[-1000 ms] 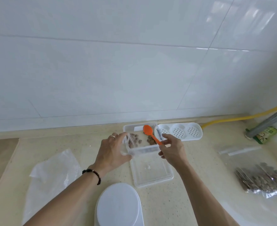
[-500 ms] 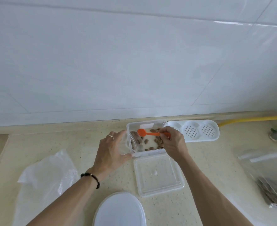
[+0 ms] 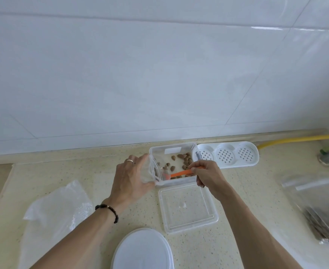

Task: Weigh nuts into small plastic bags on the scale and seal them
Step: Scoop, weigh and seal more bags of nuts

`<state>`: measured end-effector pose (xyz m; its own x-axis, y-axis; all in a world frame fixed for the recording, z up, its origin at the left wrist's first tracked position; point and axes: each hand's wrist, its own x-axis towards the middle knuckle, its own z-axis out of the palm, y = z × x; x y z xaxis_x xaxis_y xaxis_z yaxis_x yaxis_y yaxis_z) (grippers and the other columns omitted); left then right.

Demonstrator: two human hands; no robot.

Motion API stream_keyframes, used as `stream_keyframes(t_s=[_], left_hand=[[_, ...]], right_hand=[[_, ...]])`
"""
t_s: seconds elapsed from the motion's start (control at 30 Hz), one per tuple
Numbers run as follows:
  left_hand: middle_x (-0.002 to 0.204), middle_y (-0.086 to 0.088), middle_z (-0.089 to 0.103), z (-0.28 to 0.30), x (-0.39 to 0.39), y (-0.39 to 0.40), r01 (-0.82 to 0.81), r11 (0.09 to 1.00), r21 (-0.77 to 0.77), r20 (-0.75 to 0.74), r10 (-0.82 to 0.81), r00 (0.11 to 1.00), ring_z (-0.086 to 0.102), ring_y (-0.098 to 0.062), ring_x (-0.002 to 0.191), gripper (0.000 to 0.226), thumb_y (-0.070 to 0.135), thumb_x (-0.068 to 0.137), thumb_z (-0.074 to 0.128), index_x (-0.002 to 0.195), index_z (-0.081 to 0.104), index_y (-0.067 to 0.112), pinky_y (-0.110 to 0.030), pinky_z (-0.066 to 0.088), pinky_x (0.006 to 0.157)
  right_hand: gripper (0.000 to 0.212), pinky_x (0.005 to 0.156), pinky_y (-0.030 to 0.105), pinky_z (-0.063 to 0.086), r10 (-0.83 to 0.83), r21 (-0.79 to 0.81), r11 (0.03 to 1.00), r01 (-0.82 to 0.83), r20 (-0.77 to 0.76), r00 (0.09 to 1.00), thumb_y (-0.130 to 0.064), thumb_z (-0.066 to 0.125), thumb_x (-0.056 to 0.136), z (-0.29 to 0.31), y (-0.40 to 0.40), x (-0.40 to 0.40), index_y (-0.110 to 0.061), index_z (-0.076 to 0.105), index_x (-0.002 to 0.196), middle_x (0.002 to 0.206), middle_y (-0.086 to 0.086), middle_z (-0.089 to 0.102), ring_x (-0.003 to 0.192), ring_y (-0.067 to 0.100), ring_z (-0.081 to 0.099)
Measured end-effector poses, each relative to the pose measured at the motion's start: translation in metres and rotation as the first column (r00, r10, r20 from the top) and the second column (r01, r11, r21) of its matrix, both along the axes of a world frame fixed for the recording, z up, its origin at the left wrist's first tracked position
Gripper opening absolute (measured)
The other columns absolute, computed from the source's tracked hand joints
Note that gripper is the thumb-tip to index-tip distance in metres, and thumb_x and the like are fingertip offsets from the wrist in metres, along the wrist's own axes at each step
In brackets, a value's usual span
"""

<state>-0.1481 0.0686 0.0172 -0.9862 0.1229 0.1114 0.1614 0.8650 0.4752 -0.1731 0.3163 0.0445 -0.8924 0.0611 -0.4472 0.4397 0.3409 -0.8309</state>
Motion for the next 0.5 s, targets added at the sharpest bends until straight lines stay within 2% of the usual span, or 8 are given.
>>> stream_keyframes(t_s=[0.03, 0.13, 0.27, 0.4, 0.5], left_hand=[[0.101, 0.001, 0.051, 0.002, -0.001, -0.001, -0.005, 1.000, -0.017, -0.015, 0.005, 1.000, 0.055, -0.019, 0.097, 0.083, 0.045, 0.065, 0.079, 0.138, 0.045, 0.024, -0.037, 0.043, 0.090], [0.096, 0.001, 0.052, 0.008, -0.005, -0.005, -0.015, 0.995, -0.095, -0.063, 0.009, 0.998, 0.056, -0.022, 0.092, 0.083, 0.043, 0.059, 0.081, 0.132, 0.050, 0.022, -0.038, 0.044, 0.084], [0.097, 0.001, 0.053, 0.013, -0.011, -0.007, -0.012, 0.978, -0.206, -0.087, -0.006, 0.996, 0.057, -0.022, 0.093, 0.082, 0.047, 0.060, 0.080, 0.132, 0.050, 0.023, -0.039, 0.043, 0.083], [0.101, -0.001, 0.054, 0.020, -0.015, -0.005, -0.015, 0.963, -0.268, -0.049, 0.002, 0.999, 0.057, -0.022, 0.095, 0.078, 0.050, 0.065, 0.075, 0.134, 0.048, 0.025, -0.038, 0.042, 0.082], [0.102, 0.000, 0.053, 0.023, -0.017, 0.001, -0.010, 0.964, -0.266, -0.012, 0.007, 1.000, 0.056, -0.022, 0.097, 0.077, 0.053, 0.066, 0.073, 0.133, 0.047, 0.025, -0.037, 0.039, 0.080]], right_hand=[[0.015, 0.044, 0.024, 0.040, -0.019, -0.020, 1.000, 0.019, 0.000, 1.000, 0.004, 0.053, 0.091, -0.001, 0.001, 0.002, -0.001, 0.067, 0.091, 0.053, -0.004, 0.065, 0.041, 0.012, 0.050], [0.016, 0.045, 0.025, 0.041, -0.104, -0.110, 0.988, 0.104, 0.003, 0.995, 0.005, 0.052, 0.092, -0.002, 0.004, 0.006, -0.001, 0.067, 0.094, 0.069, 0.008, 0.070, 0.045, 0.014, 0.052], [0.014, 0.046, 0.025, 0.042, -0.197, -0.170, 0.966, 0.194, 0.001, 0.980, 0.004, 0.053, 0.093, 0.000, 0.009, 0.010, 0.000, 0.067, 0.096, 0.068, 0.011, 0.065, 0.046, 0.014, 0.052], [0.014, 0.048, 0.026, 0.042, -0.250, -0.194, 0.951, 0.240, -0.027, 0.968, 0.003, 0.053, 0.094, 0.014, 0.019, 0.013, -0.001, 0.065, 0.097, 0.088, 0.020, 0.070, 0.048, 0.015, 0.053], [0.013, 0.048, 0.027, 0.041, -0.266, -0.187, 0.951, 0.248, -0.076, 0.961, 0.003, 0.052, 0.094, 0.032, 0.024, 0.015, -0.001, 0.065, 0.097, 0.089, 0.018, 0.072, 0.048, 0.015, 0.052]])
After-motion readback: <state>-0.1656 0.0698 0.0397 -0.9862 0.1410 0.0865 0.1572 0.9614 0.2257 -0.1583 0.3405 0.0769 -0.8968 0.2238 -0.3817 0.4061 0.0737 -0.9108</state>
